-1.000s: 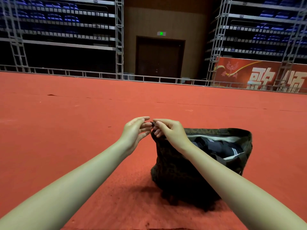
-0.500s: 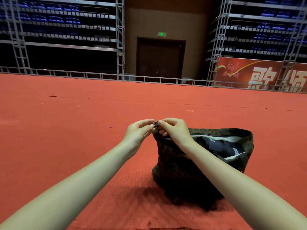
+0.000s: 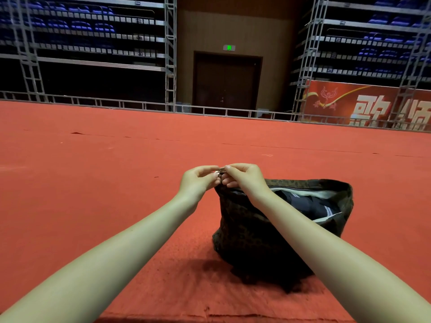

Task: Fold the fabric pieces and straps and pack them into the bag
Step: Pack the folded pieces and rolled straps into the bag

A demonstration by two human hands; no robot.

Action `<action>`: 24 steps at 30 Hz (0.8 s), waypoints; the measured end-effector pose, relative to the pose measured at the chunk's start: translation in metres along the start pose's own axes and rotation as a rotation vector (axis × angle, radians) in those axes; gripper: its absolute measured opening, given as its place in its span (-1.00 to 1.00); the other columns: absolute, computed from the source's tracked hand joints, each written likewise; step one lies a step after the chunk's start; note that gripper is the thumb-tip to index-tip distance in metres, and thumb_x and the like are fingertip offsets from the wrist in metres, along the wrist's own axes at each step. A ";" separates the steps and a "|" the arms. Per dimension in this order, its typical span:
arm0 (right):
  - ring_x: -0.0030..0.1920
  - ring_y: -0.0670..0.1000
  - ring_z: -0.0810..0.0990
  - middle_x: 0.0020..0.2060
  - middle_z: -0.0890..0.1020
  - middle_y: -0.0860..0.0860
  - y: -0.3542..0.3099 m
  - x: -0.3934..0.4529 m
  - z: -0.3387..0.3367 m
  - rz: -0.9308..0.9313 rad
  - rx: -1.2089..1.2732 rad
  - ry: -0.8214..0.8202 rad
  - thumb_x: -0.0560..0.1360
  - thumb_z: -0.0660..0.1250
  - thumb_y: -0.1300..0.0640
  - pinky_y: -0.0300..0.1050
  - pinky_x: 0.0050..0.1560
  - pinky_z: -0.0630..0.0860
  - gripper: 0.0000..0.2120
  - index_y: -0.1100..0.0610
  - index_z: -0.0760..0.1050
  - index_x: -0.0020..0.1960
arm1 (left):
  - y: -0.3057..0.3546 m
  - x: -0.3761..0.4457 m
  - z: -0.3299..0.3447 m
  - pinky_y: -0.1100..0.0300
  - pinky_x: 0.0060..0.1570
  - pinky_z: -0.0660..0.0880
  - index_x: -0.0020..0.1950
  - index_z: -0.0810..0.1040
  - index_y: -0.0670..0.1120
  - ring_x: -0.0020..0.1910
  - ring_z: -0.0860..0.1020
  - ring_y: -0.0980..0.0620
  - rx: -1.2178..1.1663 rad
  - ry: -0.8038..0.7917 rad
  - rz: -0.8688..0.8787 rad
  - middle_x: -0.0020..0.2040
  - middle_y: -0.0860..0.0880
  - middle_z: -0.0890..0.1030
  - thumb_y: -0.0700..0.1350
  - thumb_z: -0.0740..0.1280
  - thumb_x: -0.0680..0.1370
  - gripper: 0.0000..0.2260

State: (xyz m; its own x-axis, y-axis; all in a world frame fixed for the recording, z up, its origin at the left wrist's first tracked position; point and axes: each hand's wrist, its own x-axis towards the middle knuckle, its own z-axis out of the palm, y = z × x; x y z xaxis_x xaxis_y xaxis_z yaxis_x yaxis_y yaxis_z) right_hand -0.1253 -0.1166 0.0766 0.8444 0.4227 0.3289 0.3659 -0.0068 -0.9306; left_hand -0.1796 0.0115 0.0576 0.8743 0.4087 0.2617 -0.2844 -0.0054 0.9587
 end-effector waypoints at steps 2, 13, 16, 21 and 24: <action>-0.37 -0.08 0.54 -0.35 0.61 0.04 0.003 0.001 0.000 -0.021 -0.061 0.013 0.56 0.26 0.23 -0.30 -0.30 0.51 -0.83 0.20 0.62 -0.09 | -0.001 0.001 -0.004 0.28 -0.06 0.59 0.14 0.58 -0.28 -0.19 0.59 0.05 0.039 0.009 0.005 -0.06 -0.17 0.64 -0.34 0.30 0.53 -0.80; -0.02 0.02 0.61 -0.05 0.70 0.05 -0.010 0.020 -0.006 -0.365 -0.805 -0.098 0.51 0.28 0.25 -0.19 -0.09 0.39 -0.79 0.16 0.67 0.03 | 0.014 0.017 -0.024 0.11 -0.02 0.57 0.05 0.63 -0.24 -0.30 0.56 0.06 0.483 0.047 0.108 -0.20 -0.14 0.62 -0.33 0.27 0.53 -0.82; 0.04 0.04 0.60 0.00 0.69 0.07 -0.008 0.023 -0.024 -0.260 -0.877 -0.126 0.51 0.26 0.26 -0.16 0.05 0.45 -0.78 0.17 0.67 0.02 | 0.011 0.021 -0.040 0.12 -0.05 0.54 0.05 0.64 -0.23 -0.33 0.54 0.06 0.596 0.092 0.082 -0.24 -0.15 0.61 -0.32 0.27 0.54 -0.82; -0.03 -0.05 0.57 -0.01 0.67 0.03 -0.002 0.012 -0.051 -0.133 -0.822 -0.167 0.54 0.26 0.22 -0.20 -0.02 0.42 -0.80 0.15 0.66 0.03 | 0.007 0.021 -0.035 0.22 -0.29 0.43 0.03 0.67 -0.12 -0.24 0.56 0.01 0.842 0.025 0.104 -0.26 -0.08 0.62 -0.24 0.26 0.56 -0.81; -0.05 -0.05 0.56 -0.04 0.67 0.03 0.001 0.008 -0.058 -0.057 -0.762 -0.134 0.54 0.27 0.21 -0.21 -0.05 0.40 -0.81 0.15 0.67 0.00 | 0.009 0.025 -0.019 0.24 -0.20 0.36 0.05 0.67 -0.11 -0.05 0.58 -0.04 0.932 0.021 0.154 -0.04 -0.12 0.66 -0.26 0.23 0.55 -0.77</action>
State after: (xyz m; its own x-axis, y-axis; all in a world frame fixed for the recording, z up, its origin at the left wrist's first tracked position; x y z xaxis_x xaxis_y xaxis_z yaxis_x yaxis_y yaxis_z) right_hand -0.0956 -0.1661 0.0877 0.7792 0.5470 0.3059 0.6168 -0.5825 -0.5294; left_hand -0.1681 0.0390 0.0701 0.8436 0.3585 0.3997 0.0400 -0.7843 0.6191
